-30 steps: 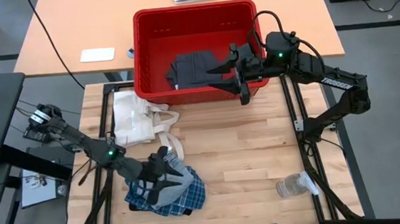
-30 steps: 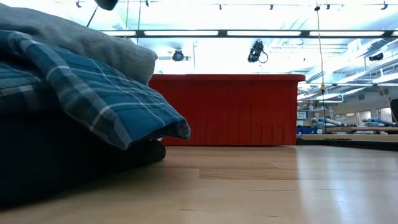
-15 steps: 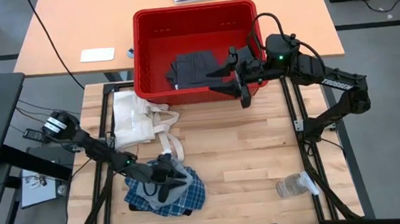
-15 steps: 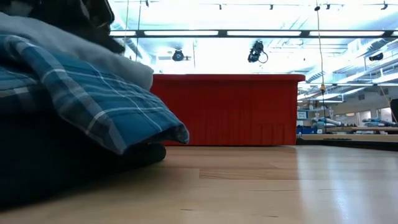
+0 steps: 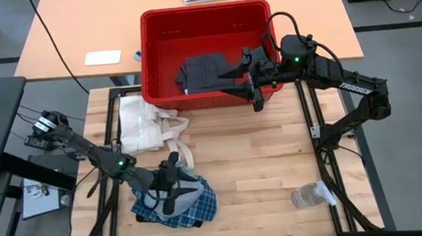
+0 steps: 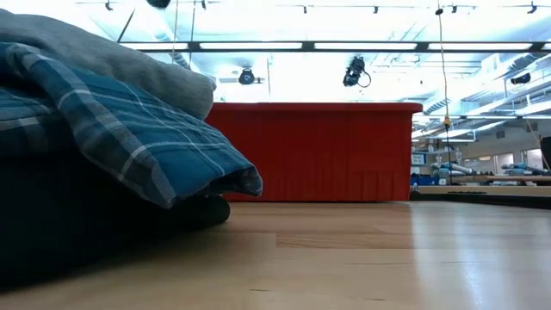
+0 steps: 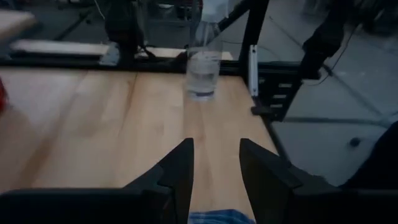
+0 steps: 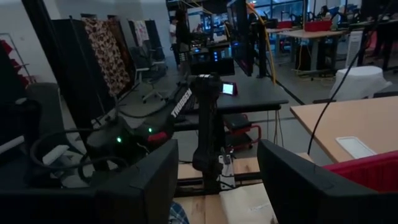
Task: Fold laundry
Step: Remove the gray shirt from the red bin, then remove the gray shorts from the red bin
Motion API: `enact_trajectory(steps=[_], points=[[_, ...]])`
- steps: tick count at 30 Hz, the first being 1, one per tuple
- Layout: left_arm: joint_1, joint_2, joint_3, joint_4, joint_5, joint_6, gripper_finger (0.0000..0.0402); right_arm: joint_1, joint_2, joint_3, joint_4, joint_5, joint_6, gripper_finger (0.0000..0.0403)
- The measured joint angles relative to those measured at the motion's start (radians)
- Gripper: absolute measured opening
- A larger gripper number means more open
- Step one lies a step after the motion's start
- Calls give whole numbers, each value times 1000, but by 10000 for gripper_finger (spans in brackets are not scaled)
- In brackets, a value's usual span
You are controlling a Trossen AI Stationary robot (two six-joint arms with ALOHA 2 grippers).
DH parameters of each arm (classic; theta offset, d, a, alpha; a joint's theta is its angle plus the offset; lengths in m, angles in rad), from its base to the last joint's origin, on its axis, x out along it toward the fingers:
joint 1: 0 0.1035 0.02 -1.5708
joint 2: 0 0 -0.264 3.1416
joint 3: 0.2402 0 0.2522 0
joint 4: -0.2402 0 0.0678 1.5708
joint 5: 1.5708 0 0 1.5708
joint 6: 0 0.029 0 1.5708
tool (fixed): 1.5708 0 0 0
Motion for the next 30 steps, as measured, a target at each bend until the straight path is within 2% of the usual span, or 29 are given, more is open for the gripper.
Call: enact_trajectory(steps=[4,6,11,15,18,24,30], points=[[14,45,-1,1,7,5,132,0,0,0,0,0,0,226],[18,86,-50,15,49,-36,132,4,0,0,0,2,4,226],[21,209,-180,181,155,-188,132,10,0,0,0,3,4,226],[23,264,-196,194,230,-257,132,10,0,0,1,4,4,226],[22,252,-179,183,268,-248,132,10,0,0,11,7,2,226],[22,139,-97,160,267,-170,132,10,0,0,16,7,1,226],[26,44,24,110,170,-44,132,10,0,0,16,31,0,226]])
